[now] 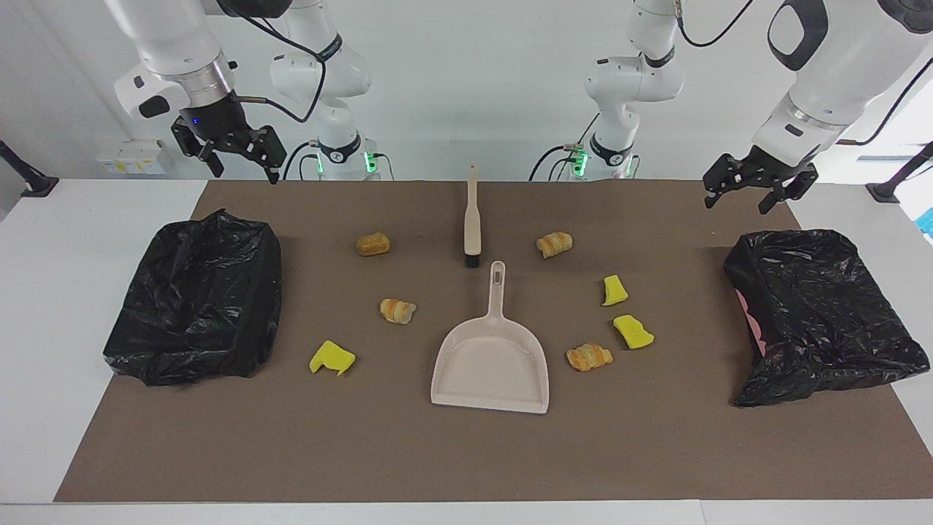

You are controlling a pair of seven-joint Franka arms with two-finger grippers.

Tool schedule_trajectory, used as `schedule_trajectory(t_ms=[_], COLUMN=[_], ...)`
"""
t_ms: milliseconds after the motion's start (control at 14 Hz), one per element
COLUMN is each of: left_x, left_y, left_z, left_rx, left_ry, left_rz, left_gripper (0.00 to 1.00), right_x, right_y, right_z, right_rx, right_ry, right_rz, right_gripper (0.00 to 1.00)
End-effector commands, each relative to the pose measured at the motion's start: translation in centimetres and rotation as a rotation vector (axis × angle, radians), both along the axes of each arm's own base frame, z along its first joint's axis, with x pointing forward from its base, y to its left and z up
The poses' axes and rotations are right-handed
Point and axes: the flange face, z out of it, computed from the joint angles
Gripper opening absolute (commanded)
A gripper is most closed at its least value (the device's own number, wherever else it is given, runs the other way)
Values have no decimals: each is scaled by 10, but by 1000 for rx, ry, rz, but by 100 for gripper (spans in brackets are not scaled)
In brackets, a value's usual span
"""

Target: Sweep and dump trash in bin

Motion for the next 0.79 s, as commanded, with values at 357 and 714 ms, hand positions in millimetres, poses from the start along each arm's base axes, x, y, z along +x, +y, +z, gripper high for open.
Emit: schedule_trajectory(t_ms=[357,714], left_x=[-19,-69], left_y=[-8,-85], left_z=[3,-28], left_rx=[8,17], left_ry=[-20,47], left_rz=[-5,16], left_gripper=[100,100], right_x=[-2,15], right_y=[8,55], right_z=[2,-14], right_rx=[14,11], right_ry=[-27,-42], right_rz=[38,102], right_gripper=[100,100])
